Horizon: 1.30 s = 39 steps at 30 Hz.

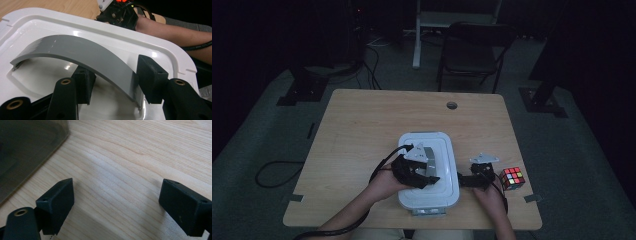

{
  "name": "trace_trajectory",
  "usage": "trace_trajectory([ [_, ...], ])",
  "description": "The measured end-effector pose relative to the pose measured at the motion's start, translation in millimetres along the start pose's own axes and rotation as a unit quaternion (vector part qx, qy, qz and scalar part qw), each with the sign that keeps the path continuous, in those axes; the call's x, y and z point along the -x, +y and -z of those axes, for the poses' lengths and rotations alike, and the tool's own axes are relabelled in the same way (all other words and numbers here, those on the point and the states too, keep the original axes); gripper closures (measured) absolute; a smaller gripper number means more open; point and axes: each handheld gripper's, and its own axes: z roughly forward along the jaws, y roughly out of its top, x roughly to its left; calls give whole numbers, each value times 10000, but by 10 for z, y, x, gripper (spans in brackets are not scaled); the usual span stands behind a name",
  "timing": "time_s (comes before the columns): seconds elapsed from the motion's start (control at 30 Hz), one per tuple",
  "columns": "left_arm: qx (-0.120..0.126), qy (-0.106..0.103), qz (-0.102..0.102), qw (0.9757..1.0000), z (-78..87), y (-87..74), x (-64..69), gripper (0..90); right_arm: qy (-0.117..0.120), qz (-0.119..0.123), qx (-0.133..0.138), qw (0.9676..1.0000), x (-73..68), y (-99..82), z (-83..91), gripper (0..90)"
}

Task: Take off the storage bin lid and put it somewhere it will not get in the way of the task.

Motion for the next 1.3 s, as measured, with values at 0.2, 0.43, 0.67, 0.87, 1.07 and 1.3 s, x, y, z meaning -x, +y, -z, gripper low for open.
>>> trace_trajectory([
  [0.2, 94, -93, 127, 9998, 51, -9, 4, 595, 6, -2, -1, 10000, 1, 5, -5, 127],
  [0.43, 271, -139, 139, 9994, 176, 6, -1, 617, 8, -1, -1, 10000, 0, 5, -5, 127],
  [0.67, 631, 4, 265, 9977, 450, -16, -114, 649, 2, 12, 4, 10000, 2, 5, -6, 127],
  [0.87, 754, 40, 338, 9966, 640, -54, -199, 718, 4, 5, 1, 10000, 2, 5, -5, 127],
  [1.07, 842, 45, 304, 9960, 854, -80, -239, 734, 3, 3, 2, 10000, 2, 6, -5, 127],
  [1.3, 874, 111, 346, 9955, 1052, -181, -323, 733, 3, 3, 2, 10000, 1, 5, -5, 127],
])
